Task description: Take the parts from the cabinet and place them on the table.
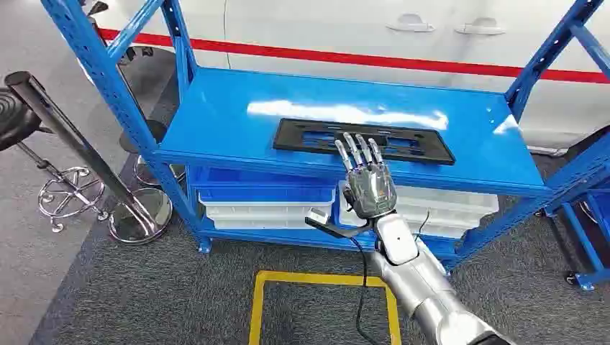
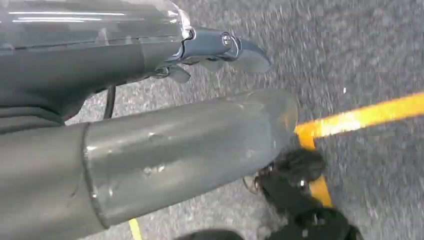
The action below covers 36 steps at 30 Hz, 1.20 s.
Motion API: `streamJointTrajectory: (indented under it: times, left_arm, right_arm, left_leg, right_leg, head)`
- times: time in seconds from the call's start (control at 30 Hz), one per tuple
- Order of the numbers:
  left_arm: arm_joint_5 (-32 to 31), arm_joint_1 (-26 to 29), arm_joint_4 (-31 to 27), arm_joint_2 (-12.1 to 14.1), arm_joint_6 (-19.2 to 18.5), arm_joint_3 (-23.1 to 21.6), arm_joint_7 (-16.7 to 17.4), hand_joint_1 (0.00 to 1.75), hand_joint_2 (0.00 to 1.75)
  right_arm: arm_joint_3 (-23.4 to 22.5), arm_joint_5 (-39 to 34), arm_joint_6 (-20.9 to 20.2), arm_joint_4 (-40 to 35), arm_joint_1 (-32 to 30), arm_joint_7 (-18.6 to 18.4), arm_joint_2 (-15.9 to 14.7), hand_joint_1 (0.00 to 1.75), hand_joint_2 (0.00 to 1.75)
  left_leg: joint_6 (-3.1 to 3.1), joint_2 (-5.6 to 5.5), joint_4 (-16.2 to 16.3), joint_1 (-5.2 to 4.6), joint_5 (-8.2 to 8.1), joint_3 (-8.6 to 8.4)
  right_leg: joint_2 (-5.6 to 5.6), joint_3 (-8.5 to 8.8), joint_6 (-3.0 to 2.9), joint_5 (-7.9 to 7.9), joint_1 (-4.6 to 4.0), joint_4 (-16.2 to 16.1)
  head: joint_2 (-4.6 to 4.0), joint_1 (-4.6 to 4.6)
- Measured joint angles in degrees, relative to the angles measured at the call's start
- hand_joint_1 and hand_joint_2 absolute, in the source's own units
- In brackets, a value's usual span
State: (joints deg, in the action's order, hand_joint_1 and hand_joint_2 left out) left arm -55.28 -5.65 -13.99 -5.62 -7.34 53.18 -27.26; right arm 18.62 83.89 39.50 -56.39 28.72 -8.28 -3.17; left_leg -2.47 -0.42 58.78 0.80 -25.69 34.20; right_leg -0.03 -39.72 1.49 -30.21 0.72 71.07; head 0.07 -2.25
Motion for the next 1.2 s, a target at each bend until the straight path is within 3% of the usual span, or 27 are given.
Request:
streamJointTrajectory:
  times: [0.07,0.1,0.2,0.27,0.3,0.37,0.4,0.43,0.47,0.5,0.57,0.6,0.63,0.7,0.77,0.8,0.9,0.93,0.97,1.0,1.07,1.1,1.2]
  left_arm:
    - [0.0,0.0,0.0,-0.1,0.0,0.0,-0.2,0.00,0.00]
    - [0.1,0.0,0.0,-0.2,0.0,-0.1,-0.2,0.00,0.00]
    - [-0.1,0.0,0.0,-0.2,0.0,-0.1,-0.5,0.00,0.00]
    - [-0.4,-0.1,0.0,-0.1,-0.1,-0.3,-0.9,0.00,0.00]
    - [-0.4,-0.1,0.0,0.0,-0.1,-0.5,-1.0,0.00,0.00]
    - [-0.5,-0.1,0.0,-0.1,-0.1,-0.7,-1.2,0.00,0.00]
    - [-0.5,0.0,0.0,0.0,-0.1,-0.9,-1.2,0.00,0.00]
    - [-0.5,0.0,0.0,0.0,-0.1,-1.1,-1.2,0.00,0.00]
    - [-0.4,0.0,0.0,0.0,-0.1,-1.2,-1.2,0.00,0.00]
    - [-0.4,0.0,0.0,0.0,-0.1,-1.3,-1.3,0.00,0.00]
    - [-0.4,0.0,0.0,0.1,-0.1,-1.4,-1.4,0.00,0.00]
    - [-0.4,-0.1,0.0,0.1,-0.1,-1.5,-1.4,0.00,0.00]
    - [-0.4,-0.2,0.0,0.1,-0.1,-1.5,-1.4,0.00,0.00]
    - [-0.4,0.0,0.0,0.1,-0.1,-1.5,-1.4,0.00,0.00]
    - [-0.4,0.0,0.0,0.1,-0.1,-1.6,-1.4,0.00,0.00]
    - [-0.3,-0.1,0.0,0.1,-0.1,-1.6,-1.4,0.00,0.00]
    - [-0.3,-0.2,0.0,0.1,-0.1,-1.6,-1.4,0.00,0.00]
    - [-0.2,-0.2,0.0,0.1,-0.1,-1.6,-1.4,0.00,0.00]
    - [-0.2,-0.1,0.0,0.1,-0.1,-1.6,-1.4,0.00,0.00]
    - [-0.2,-0.1,0.0,0.1,-0.1,-1.6,-1.4,0.00,0.00]
    - [-0.2,-0.1,0.0,0.1,-0.2,-1.6,-1.4,0.00,0.00]
    - [-0.2,-0.1,0.0,0.1,-0.1,-1.6,-1.4,0.00,0.00]
    - [0.1,-0.1,0.0,0.1,0.0,-1.7,-1.4,0.00,0.00]
  right_arm:
    - [-0.6,0.3,0.0,-0.8,0.0,0.3,0.0,0.00,1.75]
    - [-0.9,0.5,0.0,-1.1,0.1,0.5,0.0,0.00,1.75]
    - [-1.4,1.1,0.0,-1.2,-0.2,1.0,0.1,0.00,1.75]
    - [-1.7,1.4,0.0,-1.2,-0.2,1.0,0.1,0.00,1.75]
    - [-1.8,1.7,0.0,-1.2,-0.1,1.0,0.2,0.00,1.75]
    - [-1.9,2.1,0.0,-1.0,-0.1,0.8,0.4,0.00,1.75]
    - [-1.9,2.2,0.0,-0.9,-0.2,0.7,0.4,0.00,1.75]
    - [-1.9,2.5,0.0,-0.6,-0.2,0.7,0.4,0.00,1.75]
    - [-1.9,2.6,0.0,-0.5,-0.3,0.6,0.5,0.00,1.75]
    - [-1.9,2.6,0.0,-0.3,-0.3,0.5,0.5,0.00,1.75]
    - [-2.0,2.8,0.0,-0.1,-0.2,0.4,0.5,0.00,1.75]
    - [-2.0,2.8,0.0,-0.1,-0.1,0.2,0.4,0.00,1.75]
    - [-2.1,2.8,0.0,0.0,-0.2,0.0,0.4,0.00,1.75]
    - [-2.3,3.0,0.0,0.4,-0.2,-0.2,0.4,0.00,1.75]
    - [-2.5,3.0,0.0,0.6,-0.1,-0.3,0.4,0.00,1.75]
    - [-2.8,3.0,0.0,0.7,0.0,-0.5,0.4,0.00,1.75]
    - [-3.2,2.9,0.0,1.4,-0.3,-0.7,0.3,0.00,1.75]
    - [-3.3,2.9,0.0,1.6,-0.5,-0.8,0.3,0.00,1.75]
    - [-3.3,2.9,0.0,1.8,-0.6,-0.9,0.3,0.00,1.75]
    - [-3.3,2.9,0.0,1.9,-0.6,-1.0,0.3,0.00,1.75]
    - [-3.5,2.9,0.0,1.9,-0.5,-1.1,0.2,0.00,1.75]
    - [-3.6,2.9,0.0,2.0,-0.5,-1.2,0.1,0.00,1.75]
    - [-3.8,3.2,0.0,2.3,-0.5,-1.8,0.1,0.00,1.75]
  left_leg:
    - [0.05,-0.05,0.0,-0.15,-0.03,-0.16]
    - [0.37,-0.03,0.1,-0.53,-0.14,-0.01]
    - [1.16,0.05,-0.2,-0.16,0.01,0.00]
    - [1.75,0.10,0.5,-0.17,-0.69,0.18]
    - [1.95,0.12,2.6,-0.25,-2.28,1.09]
    - [2.36,0.11,11.5,0.00,-6.61,5.29]
    - [2.57,0.12,15.1,0.03,-7.78,7.12]
    - [2.73,0.12,16.9,0.05,-7.67,8.17]
    - [2.85,0.13,15.7,0.13,-6.12,7.72]
    - [2.90,0.15,12.1,0.24,-3.71,6.09]
    - [2.88,0.36,2.1,0.49,0.92,1.33]
    - [2.78,0.30,0.9,0.05,-0.41,0.38]
    - [2.05,0.20,0.9,0.11,-0.33,0.61]
    - [1.51,0.15,0.8,-0.13,-0.47,0.70]
    - [0.69,0.14,0.2,0.28,-0.19,0.18]
    - [0.35,0.14,0.2,0.30,-0.31,0.07]
    - [-0.12,0.12,0.2,0.23,-0.57,0.01]
    - [-0.13,0.07,0.2,0.23,-0.68,-0.11]
    - [-0.11,0.02,0.2,0.23,-0.87,-0.34]
    - [0.02,-0.04,0.2,0.23,-1.10,-0.70]
    - [0.31,-0.07,0.2,0.21,-1.70,-1.66]
    - [0.64,-0.07,0.2,-0.06,-1.93,-1.69]
    - [1.51,0.01,-0.2,0.12,-2.17,-1.81]
  right_leg:
    - [0.04,5.23,-1.12,4.60,-0.38,-10.5]
    - [-0.08,5.91,-1.45,3.77,-0.72,-12.2]
    - [-0.02,5.74,-1.55,3.91,-1.03,-12.3]
    - [-0.34,6.51,-2.04,4.56,-0.31,-13.6]
    - [-0.29,6.68,-2.37,4.56,-0.17,-13.9]
    - [-0.34,6.73,-2.67,4.51,-0.24,-13.8]
    - [-0.34,6.71,-2.75,4.45,-0.27,-13.8]
    - [-0.32,6.70,-2.75,4.40,-0.27,-13.7]
    - [-0.28,6.77,-2.63,4.24,-0.21,-13.6]
    - [-0.24,6.85,-2.45,4.04,-0.15,-13.4]
    - [-0.21,6.98,-1.86,3.26,-0.04,-12.6]
    - [-0.17,6.61,-1.38,2.90,-0.52,-12.0]
    - [-0.11,6.46,-1.28,2.89,-0.47,-12.0]
    - [-0.18,6.61,-0.88,2.93,-0.40,-12.2]
    - [-0.12,6.60,-0.23,2.11,-0.08,-11.4]
    - [-0.06,5.43,-0.01,0.69,-0.10,-9.0]
    - [-0.06,-1.57,0.49,-4.14,0.11,3.5]
    - [-0.06,-2.93,0.53,-3.81,0.12,5.2]
    - [-0.06,-2.87,0.45,-1.98,0.12,3.9]
    - [-0.06,-1.48,0.23,0.85,0.10,0.3]
    - [-0.01,3.03,-0.64,6.45,-0.14,-9.9]
    - [0.07,3.85,-0.90,5.44,-0.65,-10.9]
    - [0.06,3.94,-1.45,4.91,-0.89,-11.8]
  head:
    - [0.02,0.00]
    - [0.00,-0.02]
    - [0.00,-0.02]
    - [0.00,0.00]
    - [0.00,-0.04]
    - [0.00,-0.04]
    - [0.00,-0.04]
    - [0.00,-0.04]
    - [0.00,-0.04]
    - [0.02,-0.04]
    - [0.02,-0.04]
    - [0.02,-0.06]
    - [0.02,0.02]
    - [0.00,-0.02]
    - [0.02,0.00]
    - [0.00,0.02]
    - [0.00,0.02]
    - [0.02,0.00]
    - [0.00,0.00]
    - [0.00,0.00]
    - [0.00,0.02]
    - [0.00,0.00]
    - [0.02,-0.02]
